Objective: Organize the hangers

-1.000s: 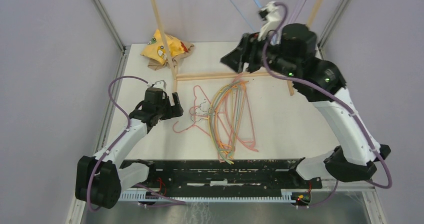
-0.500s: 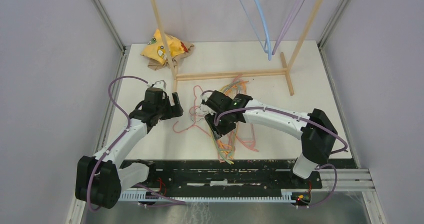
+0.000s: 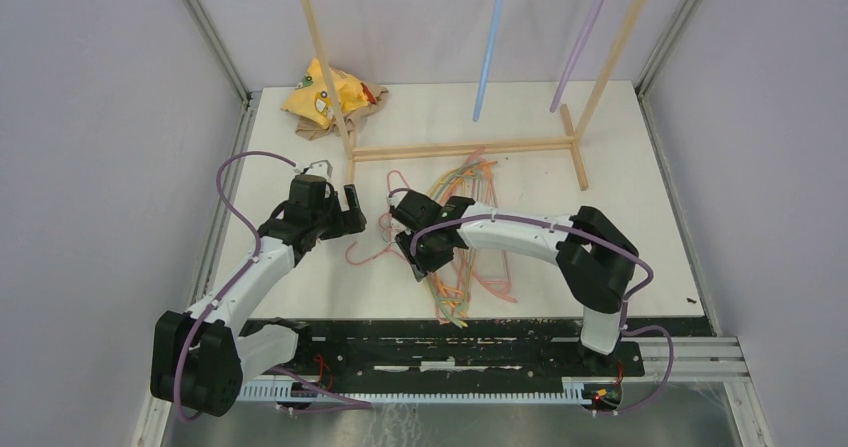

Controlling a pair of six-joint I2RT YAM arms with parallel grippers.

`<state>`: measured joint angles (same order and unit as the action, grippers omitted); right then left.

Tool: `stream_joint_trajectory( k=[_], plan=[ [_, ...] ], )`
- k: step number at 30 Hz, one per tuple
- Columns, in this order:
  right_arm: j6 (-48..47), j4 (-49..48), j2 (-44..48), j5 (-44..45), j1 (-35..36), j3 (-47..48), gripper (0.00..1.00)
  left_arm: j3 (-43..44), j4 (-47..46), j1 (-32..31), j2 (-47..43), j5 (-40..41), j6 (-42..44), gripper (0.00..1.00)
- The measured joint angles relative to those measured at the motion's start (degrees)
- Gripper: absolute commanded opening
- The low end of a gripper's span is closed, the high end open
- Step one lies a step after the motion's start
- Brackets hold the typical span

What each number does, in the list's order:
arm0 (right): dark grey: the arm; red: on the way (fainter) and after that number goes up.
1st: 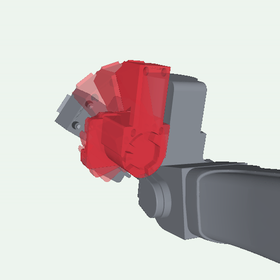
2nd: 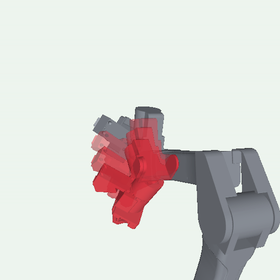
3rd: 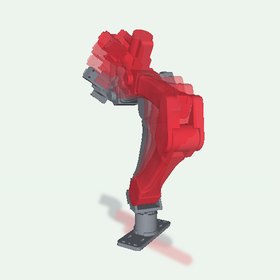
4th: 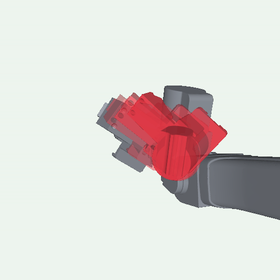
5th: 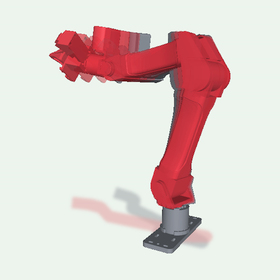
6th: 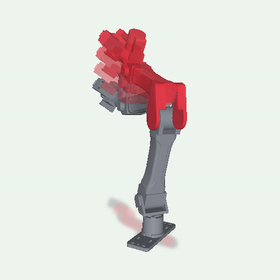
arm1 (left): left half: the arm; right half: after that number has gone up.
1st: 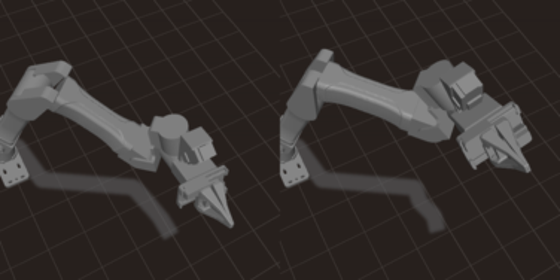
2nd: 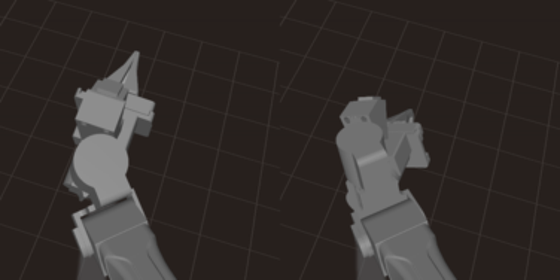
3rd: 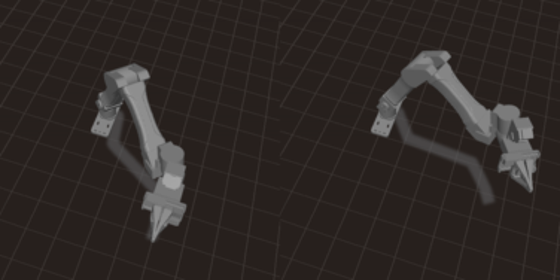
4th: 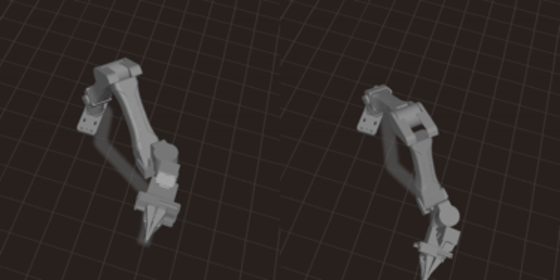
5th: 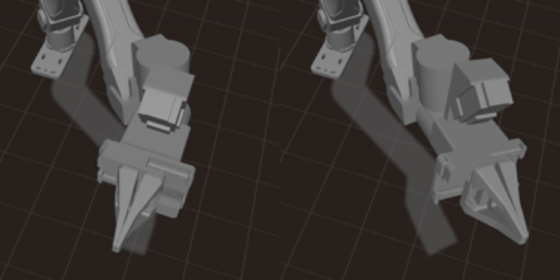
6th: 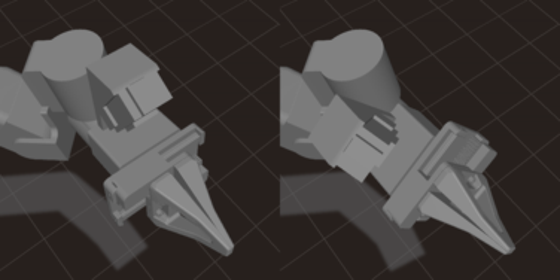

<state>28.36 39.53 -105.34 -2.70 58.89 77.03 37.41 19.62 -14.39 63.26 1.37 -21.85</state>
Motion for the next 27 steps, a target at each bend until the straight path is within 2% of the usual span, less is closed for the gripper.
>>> stream_joint_trajectory(
  k=[5,9,12,15,21,27],
  plan=[
    [0.7,-0.9,-3.0,1.7,0.0,0.5,0.48,0.0,0.0,0.0,0.0,0.0,0.0,0.99],
    [1.0,-2.2,-4.5,2.4,0.0,0.9,0.36,0.0,0.1,0.0,0.0,0.0,0.0,0.99],
    [1.3,-2.3,-5.2,2.8,0.0,0.9,0.31,0.0,0.1,0.0,0.0,0.0,0.0,0.99],
    [1.4,-2.2,-5.2,3.1,-0.1,0.9,0.23,0.0,0.1,0.0,0.0,0.0,0.0,0.99],
    [2.5,0.5,-4.8,4.7,-0.1,1.8,0.03,0.0,0.1,0.0,-0.1,0.0,0.0,0.99],
    [2.5,6.0,1.6,6.5,-0.1,4.3,0.01,0.0,0.2,0.0,-0.7,0.1,0.0,0.99]
  ],
)
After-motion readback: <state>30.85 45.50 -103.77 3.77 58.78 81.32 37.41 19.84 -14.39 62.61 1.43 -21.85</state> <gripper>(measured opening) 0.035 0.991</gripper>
